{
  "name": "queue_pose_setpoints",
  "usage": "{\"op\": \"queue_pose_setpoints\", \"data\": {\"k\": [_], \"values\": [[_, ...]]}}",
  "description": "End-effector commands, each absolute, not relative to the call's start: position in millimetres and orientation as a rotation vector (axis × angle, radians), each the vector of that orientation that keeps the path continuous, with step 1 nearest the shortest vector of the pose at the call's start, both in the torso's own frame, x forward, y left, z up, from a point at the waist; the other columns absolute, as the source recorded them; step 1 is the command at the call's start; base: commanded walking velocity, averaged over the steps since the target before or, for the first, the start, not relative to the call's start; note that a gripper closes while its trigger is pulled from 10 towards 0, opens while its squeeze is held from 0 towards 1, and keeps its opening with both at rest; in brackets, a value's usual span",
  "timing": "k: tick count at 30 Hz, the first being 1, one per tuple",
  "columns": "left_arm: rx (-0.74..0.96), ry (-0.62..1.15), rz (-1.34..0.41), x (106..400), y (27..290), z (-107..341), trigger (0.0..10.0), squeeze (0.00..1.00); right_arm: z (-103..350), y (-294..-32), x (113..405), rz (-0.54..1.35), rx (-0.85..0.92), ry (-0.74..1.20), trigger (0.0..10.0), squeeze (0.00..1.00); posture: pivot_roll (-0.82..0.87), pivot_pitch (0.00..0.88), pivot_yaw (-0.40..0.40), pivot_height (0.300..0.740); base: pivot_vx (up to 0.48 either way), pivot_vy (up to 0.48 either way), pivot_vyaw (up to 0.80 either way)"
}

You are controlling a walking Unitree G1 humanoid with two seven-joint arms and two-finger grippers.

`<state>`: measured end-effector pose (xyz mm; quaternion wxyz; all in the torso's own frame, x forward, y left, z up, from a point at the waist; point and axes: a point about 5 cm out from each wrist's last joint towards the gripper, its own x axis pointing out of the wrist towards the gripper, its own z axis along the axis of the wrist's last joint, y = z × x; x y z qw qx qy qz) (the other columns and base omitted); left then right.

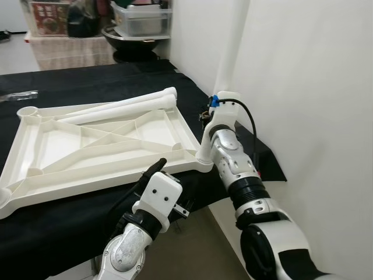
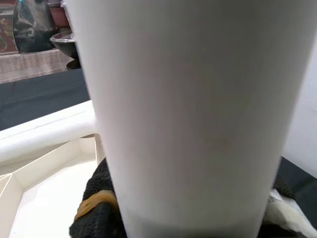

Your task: Building children table

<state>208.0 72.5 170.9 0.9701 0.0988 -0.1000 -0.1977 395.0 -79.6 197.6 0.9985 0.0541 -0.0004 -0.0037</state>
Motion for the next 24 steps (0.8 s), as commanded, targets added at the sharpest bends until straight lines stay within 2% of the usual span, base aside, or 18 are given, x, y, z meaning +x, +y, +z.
{"op": "queue_pose_setpoints", "data": {"k": [1,4,5,9,10,11,12,13,14,15,16,17,18,19,20,22,23,24], "values": [[0.207,-0.192,-0.403,208,72,169,10.0,0.00,211,-73,397,0.029,0.126,-0.048,10.0,0.00,0.05,0.000,-0.115,0.740,0.000,0.000,0.00],[0.207,-0.191,-0.403,208,72,169,10.0,0.00,215,-68,397,0.071,0.130,-0.077,10.0,0.00,0.05,0.000,-0.115,0.740,0.000,0.000,0.00],[0.207,-0.191,-0.403,208,72,169,10.0,0.00,217,-62,396,0.132,0.147,-0.095,10.0,1.00,0.05,0.000,-0.118,0.740,0.000,0.000,0.00],[0.208,-0.192,-0.402,209,72,169,10.0,0.00,220,-55,396,0.221,0.129,-0.108,10.0,1.00,0.05,0.000,-0.119,0.740,0.000,0.000,0.00],[0.209,-0.193,-0.401,209,72,169,10.0,0.00,221,-53,395,0.259,0.119,-0.099,10.0,0.67,0.05,0.000,-0.119,0.740,0.000,0.000,0.00],[0.207,-0.193,-0.398,209,73,169,10.0,0.00,217,-49,394,0.388,0.098,-0.039,10.0,0.00,0.05,0.000,-0.119,0.740,0.000,0.000,0.00],[0.207,-0.193,-0.398,209,73,169,10.0,0.00,217,-49,394,0.388,0.098,-0.039,10.0,0.00,0.05,0.000,-0.119,0.740,0.000,0.000,0.00],[0.207,-0.193,-0.398,209,73,169,10.0,0.00,213,-47,393,0.511,0.094,-0.004,10.0,0.00,0.05,0.000,-0.117,0.740,0.000,0.000,0.00],[0.207,-0.193,-0.398,209,73,169,10.0,0.00,213,-47,393,0.511,0.094,-0.004,10.0,0.00,0.05,0.000,-0.117,0.740,0.000,0.000,0.00],[0.207,-0.193,-0.399,209,73,169,10.0,0.00,210,-47,392,0.594,0.094,0.019,10.0,0.00,0.05,0.000,-0.117,0.740,0.000,0.000,0.00],[0.207,-0.193,-0.399,209,73,169,10.0,0.00,207,-53,390,0.730,0.097,0.049,10.0,0.00,0.05,0.000,-0.115,0.740,0.000,0.000,0.00],[0.207,-0.193,-0.399,209,73,169,10.0,0.00,207,-53,390,0.730,0.097,0.049,10.0,0.00,0.05,0.000,-0.115,0.740,0.000,0.000,0.00],[0.208,-0.193,-0.399,209,73,169,10.0,0.00,205,-59,389,0.821,0.103,0.067,10.0,0.00,0.05,0.000,-0.115,0.740,0.000,0.000,0.00],[0.208,-0.192,-0.399,208,74,169,10.0,0.00,206,-67,384,0.972,0.109,0.068,10.0,0.00,0.05,0.000,-0.114,0.740,0.000,0.000,0.00],[0.208,-0.192,-0.399,208,74,169,10.0,0.00,206,-67,384,0.972,0.109,0.068,10.0,0.00,0.05,0.000,-0.114,0.740,0.000,0.000,0.00],[0.208,-0.191,-0.400,208,73,169,10.0,0.00,208,-79,375,1.173,0.118,0.058,10.0,0.00,0.05,0.000,-0.117,0.740,0.000,0.000,0.00],[0.208,-0.191,-0.400,208,73,169,10.0,0.00,208,-79,375,1.173,0.118,0.058,10.0,0.00,0.05,0.000,-0.117,0.740,0.000,0.000,0.00],[0.208,-0.191,-0.401,208,73,169,10.0,0.00,211,-82,371,1.264,0.131,0.049,10.0,0.00,0.05,0.000,-0.119,0.740,0.000,0.000,0.00]]}}
